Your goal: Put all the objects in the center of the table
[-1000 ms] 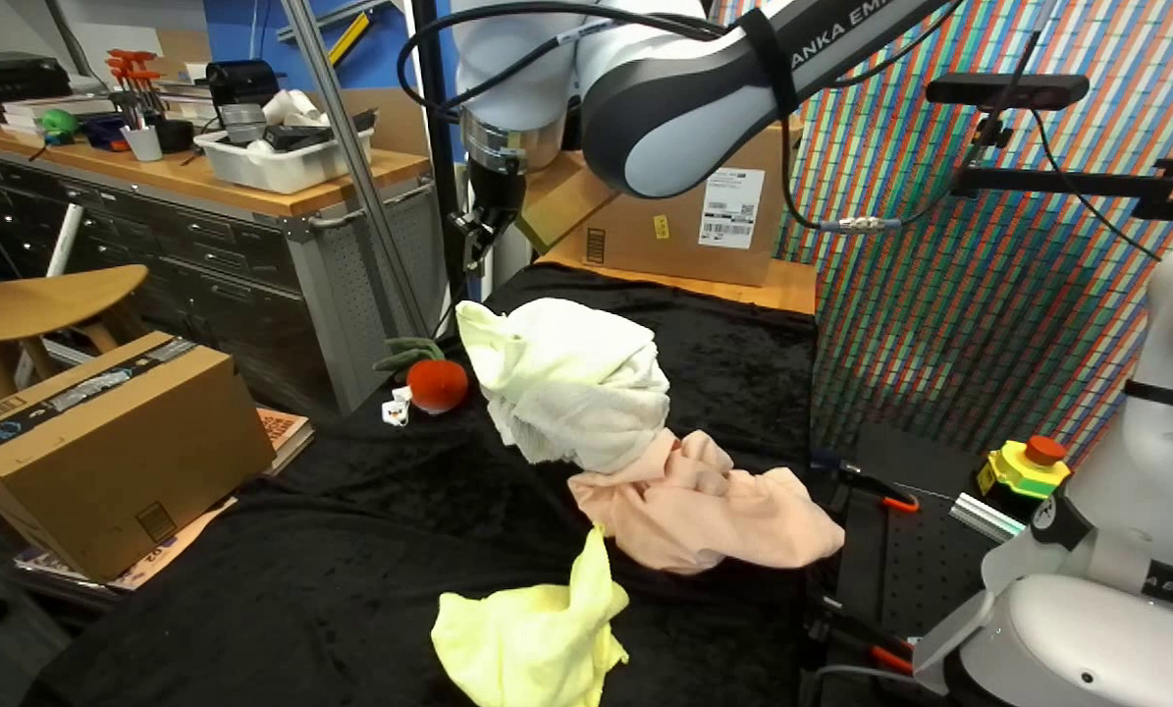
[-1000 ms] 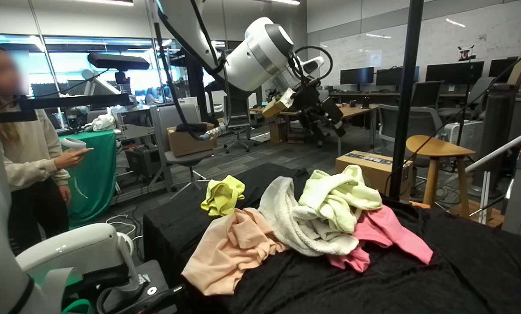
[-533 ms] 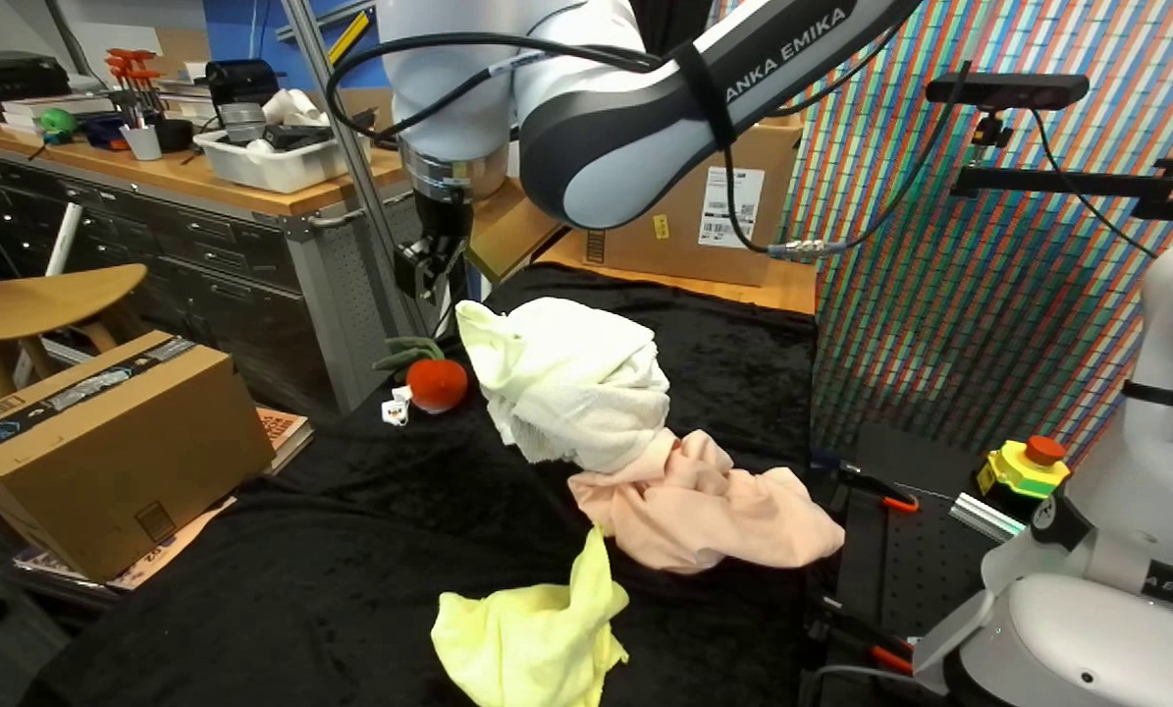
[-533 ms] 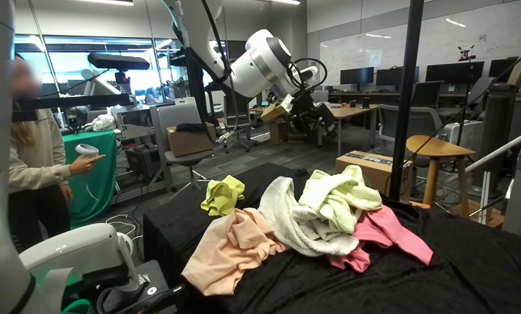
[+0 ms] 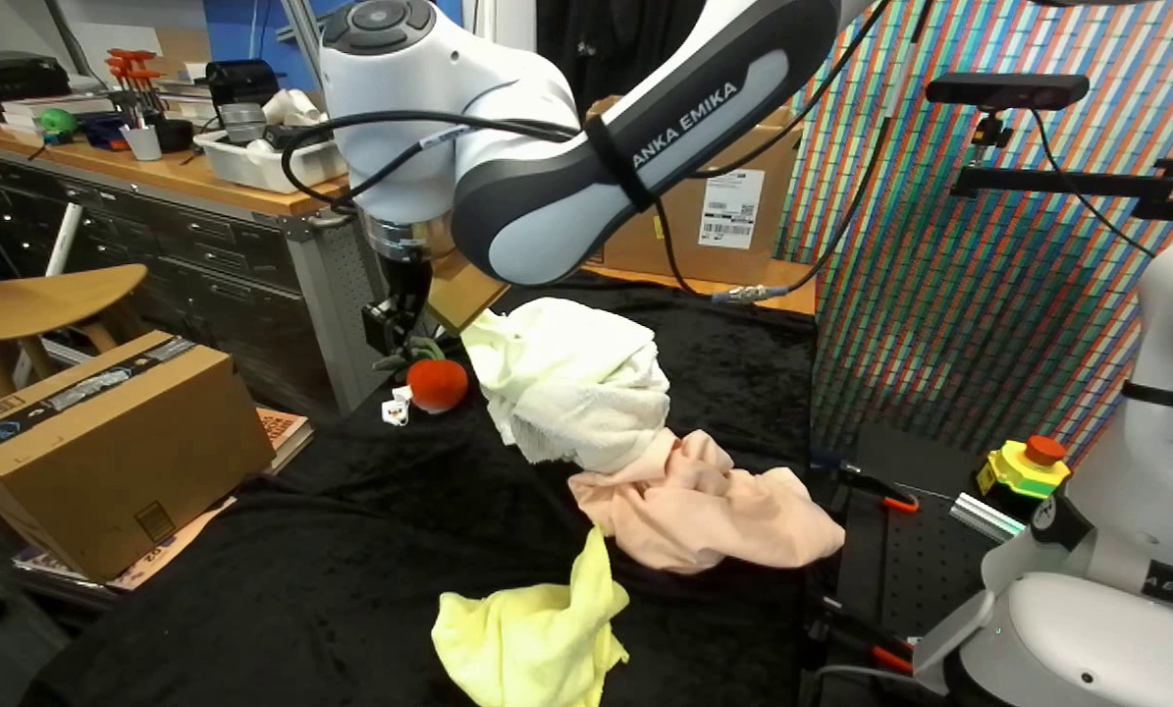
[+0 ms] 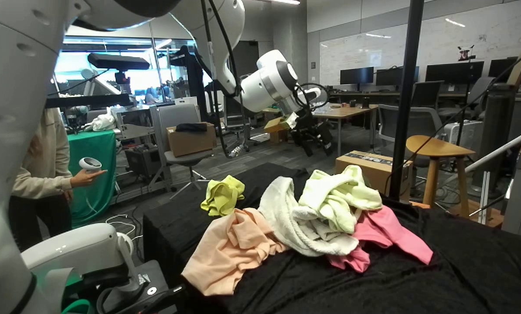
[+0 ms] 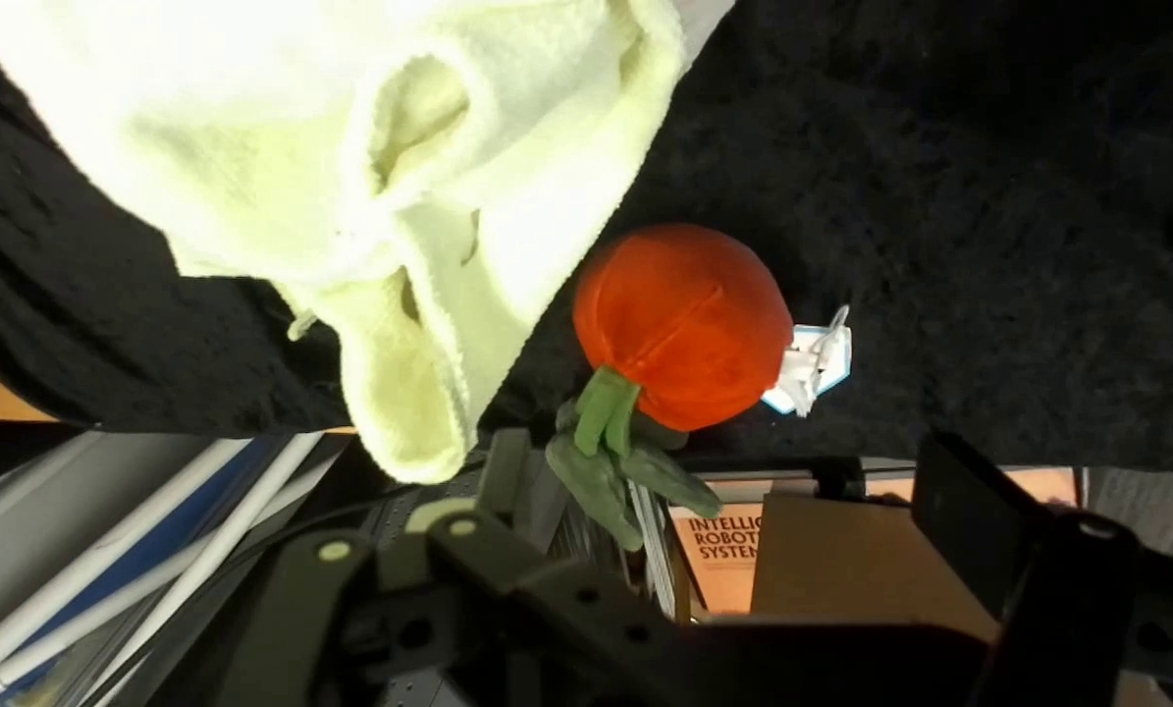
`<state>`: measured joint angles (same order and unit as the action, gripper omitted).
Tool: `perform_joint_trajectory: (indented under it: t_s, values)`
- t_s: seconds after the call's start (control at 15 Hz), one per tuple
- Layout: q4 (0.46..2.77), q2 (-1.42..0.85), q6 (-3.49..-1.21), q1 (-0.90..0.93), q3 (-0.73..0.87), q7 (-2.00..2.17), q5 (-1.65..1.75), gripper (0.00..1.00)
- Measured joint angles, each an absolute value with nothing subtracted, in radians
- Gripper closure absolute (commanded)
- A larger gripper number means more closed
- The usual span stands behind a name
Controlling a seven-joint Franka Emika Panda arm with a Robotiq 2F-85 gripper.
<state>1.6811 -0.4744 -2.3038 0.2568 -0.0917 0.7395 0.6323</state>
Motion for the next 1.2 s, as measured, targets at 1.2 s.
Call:
perform_joint_trajectory:
  t_s: [1.2]
  values:
    - [1.415, -0.748, -2.281, 0.267, -0.008, 0.461, 0.337, 0.0]
